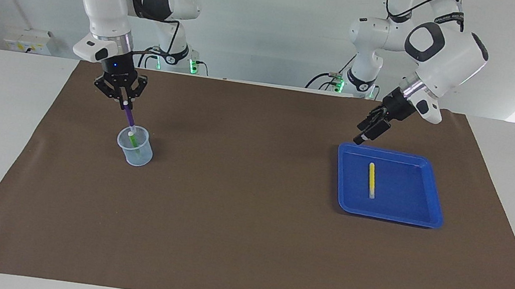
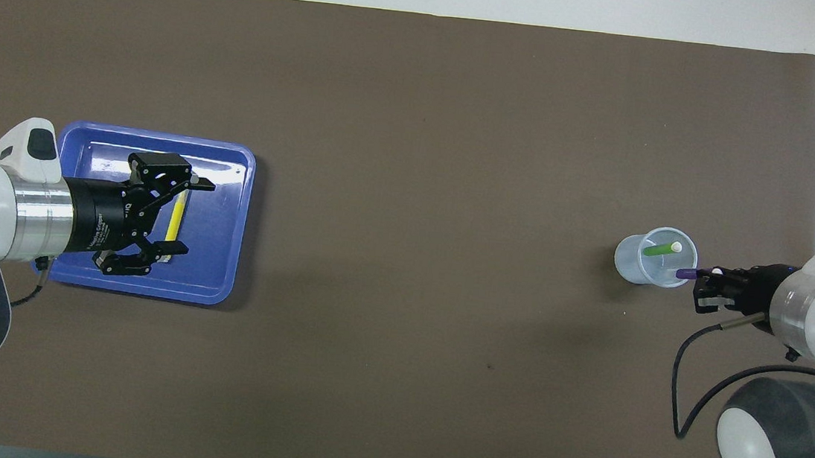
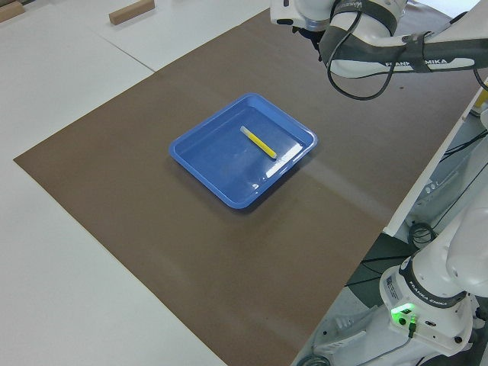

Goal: Transfer and insert pens with both arms
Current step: 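Insert the purple pen into the cup while the left gripper grasps the yellow pen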

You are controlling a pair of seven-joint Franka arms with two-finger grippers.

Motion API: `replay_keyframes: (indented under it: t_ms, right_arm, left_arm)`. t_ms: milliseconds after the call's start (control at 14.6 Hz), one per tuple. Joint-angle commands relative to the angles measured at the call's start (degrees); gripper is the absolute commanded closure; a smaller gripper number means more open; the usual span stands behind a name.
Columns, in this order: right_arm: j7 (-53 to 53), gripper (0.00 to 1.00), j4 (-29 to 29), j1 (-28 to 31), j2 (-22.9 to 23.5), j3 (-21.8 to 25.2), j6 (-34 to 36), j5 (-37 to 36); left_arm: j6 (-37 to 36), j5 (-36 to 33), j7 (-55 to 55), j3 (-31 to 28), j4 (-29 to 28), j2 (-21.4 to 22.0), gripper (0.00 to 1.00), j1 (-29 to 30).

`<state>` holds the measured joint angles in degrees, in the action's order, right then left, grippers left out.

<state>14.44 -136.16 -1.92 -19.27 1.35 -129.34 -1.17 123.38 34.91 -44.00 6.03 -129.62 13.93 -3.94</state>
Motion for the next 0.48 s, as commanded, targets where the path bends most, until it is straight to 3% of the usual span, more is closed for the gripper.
replay_keyframes:
  t_ms: [0,410]
  right_arm:
    - [1.2,1.0,-0.6,0.5,2.0,0.1,-3.2,-0.9]
    - [0.8,1.0,-0.6,0.5,4.9,1.5,-4.4,-0.8]
  left_arm:
    - [-1.3,-5.7,10.4,-0.1,0.4,-3.5,0.0,0.8]
    - [-0.2,-21.5,38.6,-0.5,3.7,-12.4,0.0,4.5]
